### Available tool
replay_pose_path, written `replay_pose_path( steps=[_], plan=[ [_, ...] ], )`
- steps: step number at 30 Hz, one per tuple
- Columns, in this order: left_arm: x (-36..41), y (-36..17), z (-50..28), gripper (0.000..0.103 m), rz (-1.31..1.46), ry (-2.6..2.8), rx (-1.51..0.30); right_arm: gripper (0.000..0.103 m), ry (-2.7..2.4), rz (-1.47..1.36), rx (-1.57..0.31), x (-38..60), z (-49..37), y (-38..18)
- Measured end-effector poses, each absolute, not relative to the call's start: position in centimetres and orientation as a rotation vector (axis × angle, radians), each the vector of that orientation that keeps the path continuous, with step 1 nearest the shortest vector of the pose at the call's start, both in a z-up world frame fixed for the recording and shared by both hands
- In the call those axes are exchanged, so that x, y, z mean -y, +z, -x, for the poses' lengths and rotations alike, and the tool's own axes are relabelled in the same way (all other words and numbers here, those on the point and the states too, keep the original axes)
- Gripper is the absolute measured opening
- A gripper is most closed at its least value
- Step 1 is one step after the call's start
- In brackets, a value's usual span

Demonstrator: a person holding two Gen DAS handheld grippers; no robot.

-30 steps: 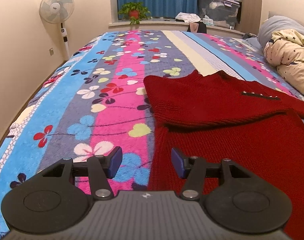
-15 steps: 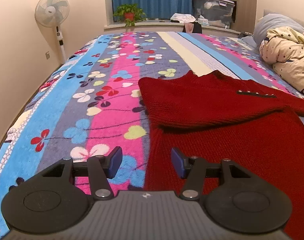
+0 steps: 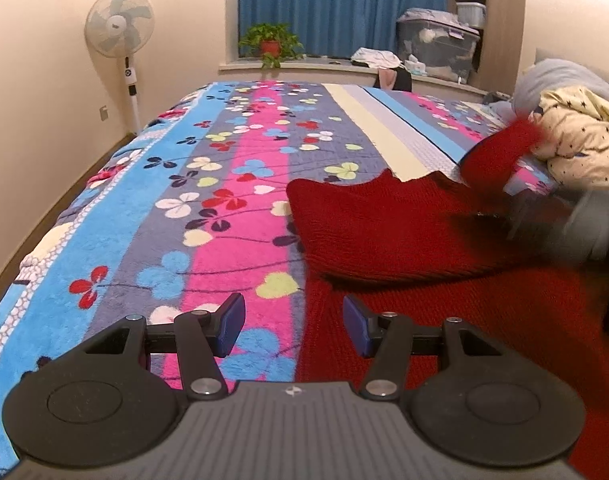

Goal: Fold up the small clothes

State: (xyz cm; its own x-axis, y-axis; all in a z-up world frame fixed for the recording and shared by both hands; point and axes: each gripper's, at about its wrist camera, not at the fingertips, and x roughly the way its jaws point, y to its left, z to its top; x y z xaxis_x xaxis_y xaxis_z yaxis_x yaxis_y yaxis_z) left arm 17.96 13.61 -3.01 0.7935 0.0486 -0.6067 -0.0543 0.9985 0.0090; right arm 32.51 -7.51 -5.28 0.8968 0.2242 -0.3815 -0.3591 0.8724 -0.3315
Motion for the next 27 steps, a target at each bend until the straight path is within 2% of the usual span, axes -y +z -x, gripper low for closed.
replay_pose_path(
  steps=[1, 2, 3, 4, 8, 13, 16, 21, 23, 24, 25, 27],
  plan=[
    [-13.8, -3.0, -17.9, 0.060, 0.012, 0.059, -0.655, 0.033, 0.372, 0.451, -0.424, 5.5, -32.2, -7.1],
    [-14.0, -3.1, -17.9, 0.060, 0.016, 0.064, -0.662, 0.034, 0.426, 0.500, -0.499, 4.0, -31.6, -8.9],
    [-14.1, -3.1, -17.9, 0.060, 0.019, 0.067, -0.667, 0.041, 0.422, 0.558, -0.495, 3.0, -30.6, -10.0],
    [-14.3, -3.1, -17.9, 0.060, 0.024, 0.069, -0.673, 0.041, 0.401, 0.619, -0.458, 2.5, -29.5, -10.4],
    [-14.5, -2.7, -17.7, 0.060, 0.047, 0.051, -0.665, 0.044, 0.407, 0.528, -0.495, 5.5, -28.1, -7.2],
    [-13.5, -2.7, -17.7, 0.060, 0.036, 0.019, -0.662, 0.059, 0.425, 0.516, -0.556, 12.4, -25.2, -2.9],
    [-12.7, -2.8, -17.6, 0.060, 0.024, -0.011, -0.653, 0.063, 0.398, 0.480, -0.634, 17.4, -23.2, -1.6],
    [-10.6, -3.8, -19.0, 0.060, 0.011, -0.091, -0.649, 0.066, 0.271, 0.291, -0.728, 22.3, -21.6, -4.7],
    [-10.0, -4.7, -20.2, 0.060, 0.035, -0.124, -0.665, 0.061, 0.222, 0.197, -0.859, 23.7, -21.7, -7.4],
    [-9.7, -5.2, -21.0, 0.060, 0.055, -0.141, -0.676, 0.063, 0.179, 0.203, -0.944, 23.8, -22.1, -8.6],
    [-9.7, -5.7, -21.7, 0.060, 0.078, -0.155, -0.688, 0.064, 0.168, 0.181, -0.927, 24.0, -21.8, -8.7],
    [-9.5, -6.8, -23.5, 0.069, 0.144, -0.185, -0.717, 0.065, 0.197, 0.191, -0.909, 24.1, -21.6, -9.0]
  ],
)
